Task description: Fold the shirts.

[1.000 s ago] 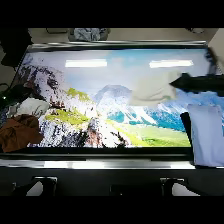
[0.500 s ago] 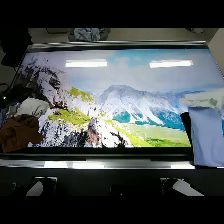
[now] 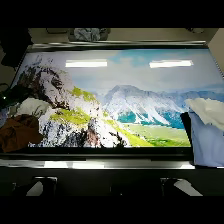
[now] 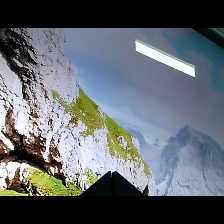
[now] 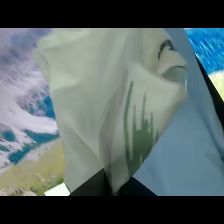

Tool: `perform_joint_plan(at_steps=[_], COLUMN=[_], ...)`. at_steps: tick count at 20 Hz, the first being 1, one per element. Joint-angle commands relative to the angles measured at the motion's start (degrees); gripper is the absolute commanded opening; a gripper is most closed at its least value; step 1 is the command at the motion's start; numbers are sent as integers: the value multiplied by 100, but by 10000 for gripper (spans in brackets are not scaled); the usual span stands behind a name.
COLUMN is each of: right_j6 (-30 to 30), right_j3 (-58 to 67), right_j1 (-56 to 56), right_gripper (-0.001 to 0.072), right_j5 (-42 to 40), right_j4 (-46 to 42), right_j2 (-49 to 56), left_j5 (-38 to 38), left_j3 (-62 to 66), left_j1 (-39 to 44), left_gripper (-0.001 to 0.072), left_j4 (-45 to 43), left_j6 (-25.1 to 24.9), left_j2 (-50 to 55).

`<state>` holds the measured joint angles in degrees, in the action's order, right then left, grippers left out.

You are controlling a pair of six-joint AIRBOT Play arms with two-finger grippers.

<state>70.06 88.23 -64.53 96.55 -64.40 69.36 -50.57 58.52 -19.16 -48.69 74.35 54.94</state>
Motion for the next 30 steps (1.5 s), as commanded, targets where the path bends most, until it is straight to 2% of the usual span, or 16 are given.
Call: perform_joint_plan(at_steps=[1, 6, 7, 8, 9, 12, 16, 17, 19, 21, 22, 24, 25, 27, 28, 30], right_j6=[-256, -236, -238, -382, -649, -1049, -1985, -2122, -2234, -1751, -1272, -839, -717, -699, -702, -649], right_j3=[-413, -2413, -2647, -2719, -2673, -1816, 22, 328, 483, 431, 365, -31, -365, -1119, -1462, -1742], right_j1=[-133, -133, -133, -133, -133, -131, 240, 640, 1794, 3156, 3814, 4946, 5348, 5910, 6111, 6360], right_gripper=[53, 62, 264, 613, 689, 692, 691, 690, 690, 690, 688, 688, 688, 671, 667, 598], right_j5=[769, -306, -483, -614, -752, -1460, -3128, -3383, -3392, -2675, -2284, -1749, -1537, -1344, -1410, -1606], right_j4=[-1832, -2085, -2170, -2177, -2153, -1937, -236, -59, -142, -629, -944, -1493, -1506, -1427, -1425, -1429], right_j2=[-85, -595, -601, -597, -603, -616, -616, -614, -623, -511, -398, -111, 44, 291, 321, 319], left_j5=[0, -2, -11, -37, -70, -109, -92, -136, -455, -1032, -1419, -2461, -2999, -3185, -2968, -2358], left_j3=[-2, -2, -2, -2, 2, 195, 1338, 1733, 2465, 2673, 2634, 2396, 2122, 1296, 883, 527], left_j1=[-4, -4, -4, -4, -4, -4, 323, 566, 1250, 1926, 2131, 2396, 2498, 2605, 2618, 2618], left_gripper=[43, 43, 43, 43, 43, 42, 39, 38, 38, 43, 92, 543, 661, 661, 661, 660], left_j4=[0, 0, 2, 2, 11, 249, -48, -560, -2422, -4113, -4419, -4430, -4430, -4315, -4109, -3801], left_j6=[0, 2, 2, 2, 4, 4, 2, 118, 944, 1646, 1759, 1871, 1954, 1956, 1980, 2057], left_j2=[-2, -2, -2, -2, -4, -9, 109, 236, 656, 1123, 1327, 1711, 1845, 1766, 1569, 1178])
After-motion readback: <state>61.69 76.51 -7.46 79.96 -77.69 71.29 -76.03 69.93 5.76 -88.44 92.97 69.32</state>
